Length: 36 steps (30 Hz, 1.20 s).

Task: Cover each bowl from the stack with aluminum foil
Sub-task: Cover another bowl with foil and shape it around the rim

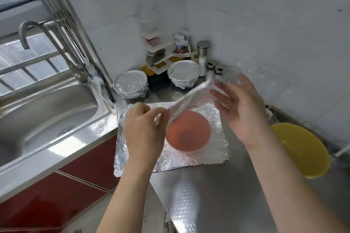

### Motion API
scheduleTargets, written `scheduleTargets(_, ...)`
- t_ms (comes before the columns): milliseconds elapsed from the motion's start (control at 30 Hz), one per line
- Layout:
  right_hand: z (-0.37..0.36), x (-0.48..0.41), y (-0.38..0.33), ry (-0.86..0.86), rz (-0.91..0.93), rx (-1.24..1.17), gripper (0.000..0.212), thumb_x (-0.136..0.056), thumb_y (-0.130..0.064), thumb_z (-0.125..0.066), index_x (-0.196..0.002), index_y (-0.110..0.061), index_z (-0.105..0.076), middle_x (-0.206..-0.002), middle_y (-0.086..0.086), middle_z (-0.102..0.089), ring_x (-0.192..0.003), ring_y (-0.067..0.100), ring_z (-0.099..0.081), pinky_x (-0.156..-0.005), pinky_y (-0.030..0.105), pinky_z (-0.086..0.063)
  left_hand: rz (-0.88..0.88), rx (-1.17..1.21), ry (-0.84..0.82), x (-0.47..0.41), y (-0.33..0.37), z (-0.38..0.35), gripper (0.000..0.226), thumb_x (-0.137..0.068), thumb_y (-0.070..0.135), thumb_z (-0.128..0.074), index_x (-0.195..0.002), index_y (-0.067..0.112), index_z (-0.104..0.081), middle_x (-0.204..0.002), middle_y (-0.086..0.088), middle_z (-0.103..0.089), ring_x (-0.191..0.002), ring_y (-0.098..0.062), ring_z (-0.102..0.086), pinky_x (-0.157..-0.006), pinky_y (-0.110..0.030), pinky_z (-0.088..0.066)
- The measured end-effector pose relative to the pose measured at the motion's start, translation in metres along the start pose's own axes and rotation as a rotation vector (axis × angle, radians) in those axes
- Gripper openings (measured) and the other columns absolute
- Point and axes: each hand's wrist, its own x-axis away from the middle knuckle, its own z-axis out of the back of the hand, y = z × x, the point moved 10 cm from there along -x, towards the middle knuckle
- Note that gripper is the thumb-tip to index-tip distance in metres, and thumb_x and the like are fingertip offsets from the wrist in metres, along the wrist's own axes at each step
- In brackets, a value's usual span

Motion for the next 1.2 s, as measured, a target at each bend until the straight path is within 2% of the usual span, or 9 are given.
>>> scheduleTargets(167,-0.001,-0.002,-0.015,-0.028,0.215,0.544,0.081,-0.088,-0.032,-0.067,-0.149,-0.039,-0.015,-0.151,-0.002,-0.038,-0.131,0.008,-0.042,-0.101,0.031,-0.039,0.363,0.365,0.122,-0.015,-0.033,0.014,0.025,-0.098,0.033,-0.057,-0.076,0.021,-0.063,-0.059,0.011,-0.051,-0.053,-0.003,-0.043,-0.052,-0.02,-0.03)
scheduleTargets(300,0.028,-0.009,0.033,-0.032,0.055,0.62,0.109,-0.064,-0.057,-0.08,-0.148,-0.038,-0.012,-0.15,-0.012,-0.037,-0.137,0.009,-0.035,-0.112,0.044,-0.033,0.499,0.651,0.197,-0.011,-0.059,0.01,0.036,-0.097,0.03,-0.06,-0.071,0.005,-0.055,-0.058,0.003,-0.039,-0.054,-0.012,-0.03,-0.054,-0.031,-0.024)
scheduleTargets(400,0.039,-0.003,0.052,-0.009,0.03,0.761,0.103,-0.072,-0.049,-0.078,-0.142,-0.056,-0.002,-0.142,-0.035,-0.022,-0.131,-0.001,-0.023,-0.115,0.042,-0.028,0.581,0.811,0.259,-0.002,-0.067,0.008,0.029,-0.096,0.025,-0.062,-0.071,0.013,-0.06,-0.06,0.005,-0.042,-0.054,-0.006,-0.033,-0.052,-0.024,-0.026)
scheduleTargets(500,0.031,0.001,0.05,0.03,0.15,0.926,0.102,-0.065,-0.058,-0.077,-0.146,-0.041,-0.018,-0.149,-0.021,-0.031,-0.14,0.012,-0.026,-0.114,0.045,-0.029,0.572,0.798,0.278,-0.001,-0.07,0.007,0.026,-0.097,0.025,-0.061,-0.071,0.019,-0.061,-0.06,0.003,-0.041,-0.051,-0.004,-0.031,-0.05,-0.023,-0.024)
scheduleTargets(633,-0.003,0.003,0.035,0.038,0.307,1.109,0.088,-0.075,-0.052,-0.072,-0.147,-0.032,-0.024,-0.151,-0.005,-0.031,-0.139,0.02,-0.026,-0.111,0.049,-0.029,0.47,0.656,0.289,-0.02,-0.064,0.017,0.031,-0.098,0.028,-0.058,-0.067,0.024,-0.059,-0.052,0.014,-0.039,-0.05,-0.006,-0.03,-0.051,-0.028,-0.023)
scheduleTargets(700,-0.024,0.003,0.022,-0.01,0.346,1.023,0.075,-0.081,-0.042,-0.071,-0.144,-0.03,-0.031,-0.14,-0.01,-0.039,-0.132,0.01,-0.034,-0.109,0.036,-0.033,0.34,0.475,0.324,-0.034,-0.049,0.032,0.026,-0.099,0.026,-0.057,-0.074,0.021,-0.066,-0.056,0.015,-0.047,-0.052,-0.007,-0.036,-0.053,-0.025,-0.027)
scheduleTargets(800,-0.048,-0.003,0.015,-0.152,0.175,0.689,0.068,-0.082,-0.052,-0.067,-0.141,-0.032,-0.039,-0.129,-0.015,-0.05,-0.112,-0.008,-0.049,-0.093,0.022,-0.042,0.033,0.137,0.388,-0.055,-0.003,0.053,0.019,-0.098,0.023,-0.059,-0.101,0.017,-0.076,-0.069,0.004,-0.067,-0.057,-0.008,-0.052,-0.053,-0.022,-0.03)
scheduleTargets(1000,-0.034,-0.013,0.011,-0.272,-0.209,-0.059,0.08,-0.07,-0.076,-0.053,-0.122,-0.016,-0.058,-0.125,0.012,-0.064,-0.111,0.024,-0.064,-0.09,0.043,-0.048,-0.45,0.046,0.176,-0.053,0.054,-0.001,0.02,-0.096,0.019,-0.06,-0.109,0.017,-0.075,-0.109,0.0,-0.073,-0.103,-0.02,-0.07,-0.083,-0.035,-0.058)
scheduleTargets(1200,0.079,-0.031,0.096,0.143,-0.407,0.358,0.026,-0.081,-0.004,-0.07,-0.105,-0.006,-0.063,-0.079,0.006,-0.065,-0.058,0.014,-0.054,-0.042,0.019,-0.042,-0.546,-0.018,-0.222,0.037,0.021,-0.108,0.021,-0.085,0.017,-0.066,-0.103,0.019,-0.077,-0.11,0.004,-0.074,-0.106,-0.021,-0.067,-0.084,-0.039,-0.058)
